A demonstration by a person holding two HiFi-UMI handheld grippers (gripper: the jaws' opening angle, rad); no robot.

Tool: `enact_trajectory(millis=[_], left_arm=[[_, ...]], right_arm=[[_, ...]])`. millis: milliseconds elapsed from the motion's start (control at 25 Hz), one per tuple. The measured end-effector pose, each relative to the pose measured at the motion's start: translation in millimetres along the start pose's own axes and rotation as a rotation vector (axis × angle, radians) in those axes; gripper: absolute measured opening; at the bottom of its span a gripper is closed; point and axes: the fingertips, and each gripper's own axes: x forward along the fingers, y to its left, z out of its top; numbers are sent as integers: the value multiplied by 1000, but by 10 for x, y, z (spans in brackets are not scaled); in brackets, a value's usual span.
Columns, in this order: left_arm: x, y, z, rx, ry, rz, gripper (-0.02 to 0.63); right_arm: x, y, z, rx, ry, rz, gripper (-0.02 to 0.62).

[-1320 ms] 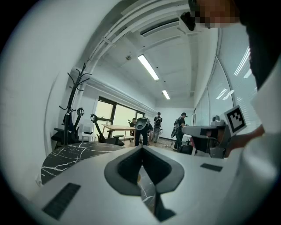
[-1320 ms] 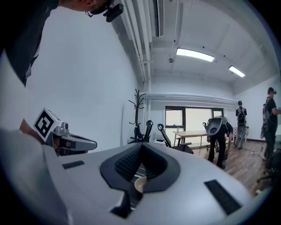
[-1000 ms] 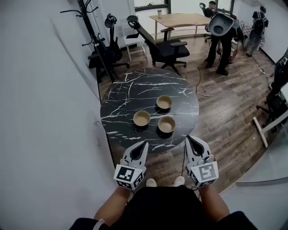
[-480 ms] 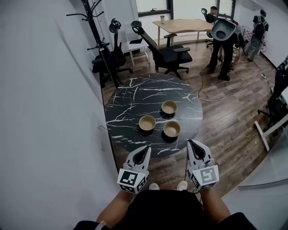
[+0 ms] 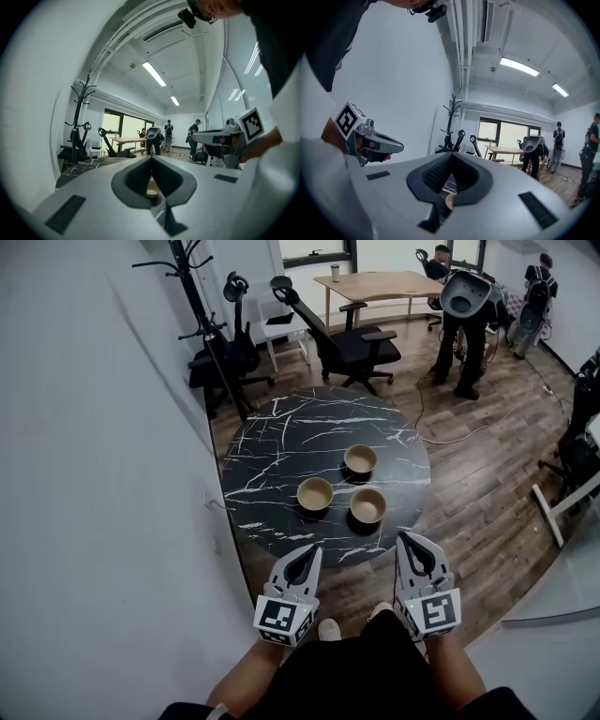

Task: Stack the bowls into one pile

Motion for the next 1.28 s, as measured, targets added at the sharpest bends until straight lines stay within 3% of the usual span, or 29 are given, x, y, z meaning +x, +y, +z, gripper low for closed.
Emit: enact_trajectory(millis=[200, 440, 800, 1280], left_arm=[[172, 41, -50, -26, 0, -20, 11], [464, 180, -54, -17, 15, 17, 11], [907, 344, -180, -20, 75, 97, 11], [1261, 414, -309, -1, 114, 243, 11]], right_arm=[[168, -145, -85, 6, 21, 2, 8], [487, -355, -226, 25, 40, 39, 8], [1031, -682, -540, 52, 94, 130, 8], [1384, -972, -877, 90, 85, 283, 8]])
